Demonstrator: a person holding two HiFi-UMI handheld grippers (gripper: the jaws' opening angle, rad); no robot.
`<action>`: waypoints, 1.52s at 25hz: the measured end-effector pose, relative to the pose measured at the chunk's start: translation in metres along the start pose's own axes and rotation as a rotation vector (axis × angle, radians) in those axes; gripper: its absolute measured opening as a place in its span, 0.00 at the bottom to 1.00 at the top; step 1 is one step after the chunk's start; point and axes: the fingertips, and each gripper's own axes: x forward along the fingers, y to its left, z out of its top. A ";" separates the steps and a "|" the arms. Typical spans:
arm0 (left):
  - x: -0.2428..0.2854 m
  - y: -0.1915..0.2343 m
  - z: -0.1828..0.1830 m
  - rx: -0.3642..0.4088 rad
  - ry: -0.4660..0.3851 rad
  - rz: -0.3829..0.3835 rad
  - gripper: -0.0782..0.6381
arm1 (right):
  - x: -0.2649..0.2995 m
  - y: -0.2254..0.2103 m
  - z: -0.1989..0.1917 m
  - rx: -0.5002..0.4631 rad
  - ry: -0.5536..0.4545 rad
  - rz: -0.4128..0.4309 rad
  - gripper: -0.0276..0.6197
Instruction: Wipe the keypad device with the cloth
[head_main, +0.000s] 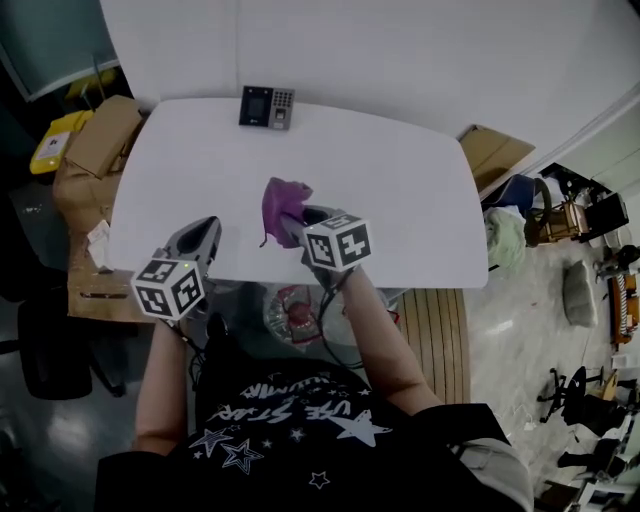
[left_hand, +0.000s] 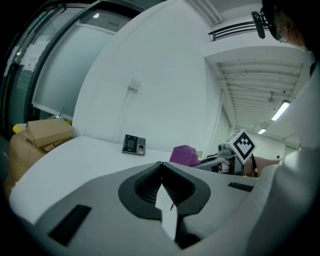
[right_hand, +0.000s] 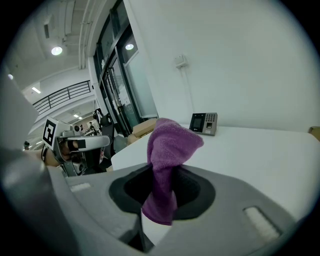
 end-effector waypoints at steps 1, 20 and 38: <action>0.000 -0.007 -0.004 -0.001 -0.004 0.006 0.12 | -0.006 -0.002 -0.005 -0.004 -0.003 0.004 0.19; -0.045 -0.147 -0.055 0.000 -0.052 0.148 0.12 | -0.135 -0.003 -0.087 -0.041 -0.003 0.125 0.19; -0.104 -0.172 -0.083 -0.034 -0.078 0.189 0.12 | -0.156 0.036 -0.110 -0.086 0.032 0.158 0.19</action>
